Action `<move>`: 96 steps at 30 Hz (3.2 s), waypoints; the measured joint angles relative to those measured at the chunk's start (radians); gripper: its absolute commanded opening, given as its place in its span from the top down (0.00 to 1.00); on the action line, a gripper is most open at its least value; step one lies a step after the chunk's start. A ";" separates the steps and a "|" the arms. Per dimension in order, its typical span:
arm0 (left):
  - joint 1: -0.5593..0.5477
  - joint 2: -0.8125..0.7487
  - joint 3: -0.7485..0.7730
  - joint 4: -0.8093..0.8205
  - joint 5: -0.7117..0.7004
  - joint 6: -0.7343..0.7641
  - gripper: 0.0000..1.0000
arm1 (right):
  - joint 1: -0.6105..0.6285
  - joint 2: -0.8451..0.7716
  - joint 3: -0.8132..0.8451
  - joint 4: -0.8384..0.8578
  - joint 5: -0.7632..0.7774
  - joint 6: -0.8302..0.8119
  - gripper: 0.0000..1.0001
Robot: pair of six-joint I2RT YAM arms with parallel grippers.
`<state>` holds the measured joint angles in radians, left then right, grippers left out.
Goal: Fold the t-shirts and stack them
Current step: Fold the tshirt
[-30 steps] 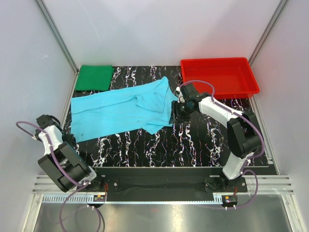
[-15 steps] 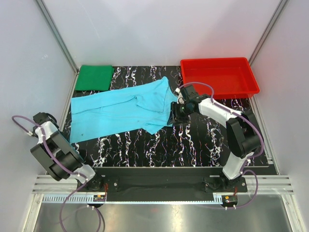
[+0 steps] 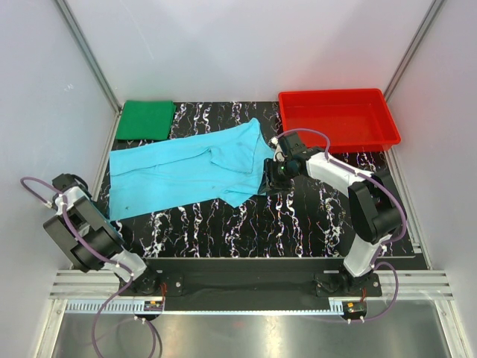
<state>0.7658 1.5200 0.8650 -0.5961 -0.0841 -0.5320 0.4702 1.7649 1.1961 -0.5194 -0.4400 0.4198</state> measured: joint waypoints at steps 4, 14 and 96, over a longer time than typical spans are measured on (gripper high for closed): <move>-0.001 -0.001 -0.006 0.018 0.009 -0.003 0.59 | 0.000 0.000 0.000 0.000 -0.001 0.004 0.53; -0.007 0.047 -0.002 0.044 0.008 -0.008 0.63 | 0.000 0.002 -0.006 0.001 -0.011 0.007 0.53; -0.080 0.014 -0.031 0.009 0.016 -0.023 1.00 | -0.013 0.022 -0.008 0.061 0.081 0.122 1.00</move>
<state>0.6861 1.5337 0.8337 -0.5873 -0.0685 -0.5545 0.4576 1.7866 1.1885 -0.4580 -0.3588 0.5415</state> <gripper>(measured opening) 0.009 0.014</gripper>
